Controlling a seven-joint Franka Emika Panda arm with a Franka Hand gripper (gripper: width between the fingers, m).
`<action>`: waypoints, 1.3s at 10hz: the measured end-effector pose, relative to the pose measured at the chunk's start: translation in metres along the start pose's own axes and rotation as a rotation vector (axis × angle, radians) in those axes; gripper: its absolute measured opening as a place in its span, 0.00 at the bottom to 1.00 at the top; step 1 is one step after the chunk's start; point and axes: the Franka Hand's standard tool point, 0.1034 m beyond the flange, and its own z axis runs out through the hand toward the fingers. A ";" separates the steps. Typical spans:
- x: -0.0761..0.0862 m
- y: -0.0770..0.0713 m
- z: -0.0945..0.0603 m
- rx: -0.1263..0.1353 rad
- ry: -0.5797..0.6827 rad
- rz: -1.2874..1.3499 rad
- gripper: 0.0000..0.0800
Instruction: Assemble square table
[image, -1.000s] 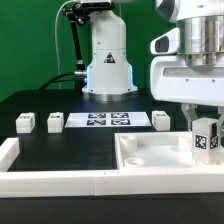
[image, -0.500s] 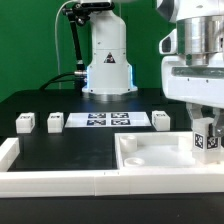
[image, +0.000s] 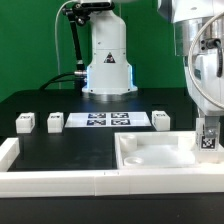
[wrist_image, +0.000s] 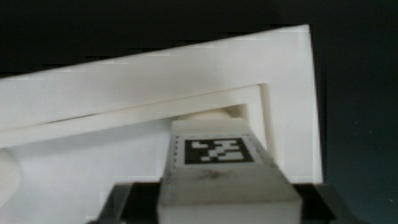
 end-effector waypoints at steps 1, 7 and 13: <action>-0.002 0.001 0.001 -0.002 -0.007 0.062 0.37; -0.006 0.002 0.000 -0.006 -0.009 -0.259 0.81; -0.019 0.008 -0.001 0.000 -0.018 -0.420 0.81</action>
Offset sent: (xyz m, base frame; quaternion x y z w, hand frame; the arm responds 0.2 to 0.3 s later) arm -0.0003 0.0021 -0.0002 -0.0223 -0.0035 -0.1438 0.9893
